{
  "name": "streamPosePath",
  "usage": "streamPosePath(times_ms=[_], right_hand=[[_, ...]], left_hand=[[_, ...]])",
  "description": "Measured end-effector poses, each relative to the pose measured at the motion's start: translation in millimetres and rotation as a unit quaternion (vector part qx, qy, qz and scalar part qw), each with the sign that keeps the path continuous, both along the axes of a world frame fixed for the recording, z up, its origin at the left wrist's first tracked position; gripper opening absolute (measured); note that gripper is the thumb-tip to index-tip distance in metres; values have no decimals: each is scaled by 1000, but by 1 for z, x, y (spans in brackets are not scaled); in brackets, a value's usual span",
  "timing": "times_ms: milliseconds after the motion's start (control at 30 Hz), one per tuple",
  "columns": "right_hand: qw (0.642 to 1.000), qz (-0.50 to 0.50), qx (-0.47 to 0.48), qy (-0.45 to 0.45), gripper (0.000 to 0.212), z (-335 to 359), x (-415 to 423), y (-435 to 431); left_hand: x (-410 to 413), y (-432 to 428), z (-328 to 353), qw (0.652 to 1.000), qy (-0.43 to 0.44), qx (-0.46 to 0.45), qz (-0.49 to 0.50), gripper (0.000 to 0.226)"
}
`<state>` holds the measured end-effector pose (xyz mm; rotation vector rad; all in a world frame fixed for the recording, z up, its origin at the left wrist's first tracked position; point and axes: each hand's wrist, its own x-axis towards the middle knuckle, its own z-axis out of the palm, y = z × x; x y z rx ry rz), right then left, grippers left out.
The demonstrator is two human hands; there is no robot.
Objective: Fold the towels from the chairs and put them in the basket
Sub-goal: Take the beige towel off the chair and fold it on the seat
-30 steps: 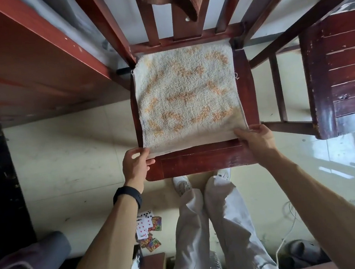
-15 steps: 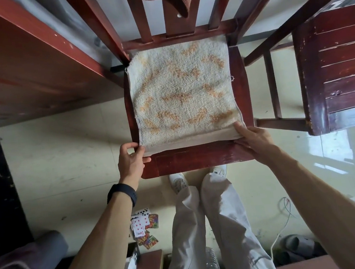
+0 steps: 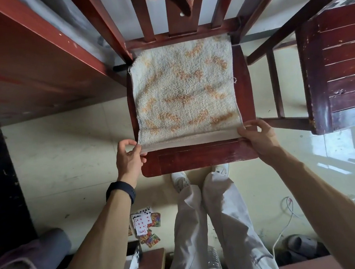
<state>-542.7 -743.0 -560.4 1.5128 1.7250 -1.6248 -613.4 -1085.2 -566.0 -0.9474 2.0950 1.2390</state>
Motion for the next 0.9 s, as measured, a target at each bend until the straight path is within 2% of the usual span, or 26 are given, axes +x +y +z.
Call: streamPosePath(times_ms=[167,267,333,400,467,533,567,633,700,767,900], right_hand=[[992,86,82,42,14,8,5,-4],[990,56,105,78,22,16,6,-10],[987,50,113,103,22,20,8,-9],[978,99,138,117,16,18,12,-6],[960,182,170,125,22,15,16,-3],[928,277,204,141,24,12,19,0],[906,327,227,147,21,9,21,2],[851,417,280,155,27,5,25,4],[819,451,313,165,35,1,26,2],[800,451,352,179,34,0,22,1],[749,484,406,202,32,3,14,7]], left_hand=[[-9,6,7,997,-11,55,49,24],[-14,13,16,974,-79,159,138,29],[-14,12,22,966,-100,181,152,31],[-13,9,29,979,-105,155,82,33],[-12,6,37,987,-90,105,-85,31],[-11,4,40,965,-64,33,-254,32],[-11,2,40,949,-44,-8,-312,32],[-11,1,39,912,19,-103,-396,25],[-12,0,37,881,80,-173,-434,14],[-15,0,33,876,125,-188,-427,8],[-21,-9,26,864,193,-184,-427,17]])
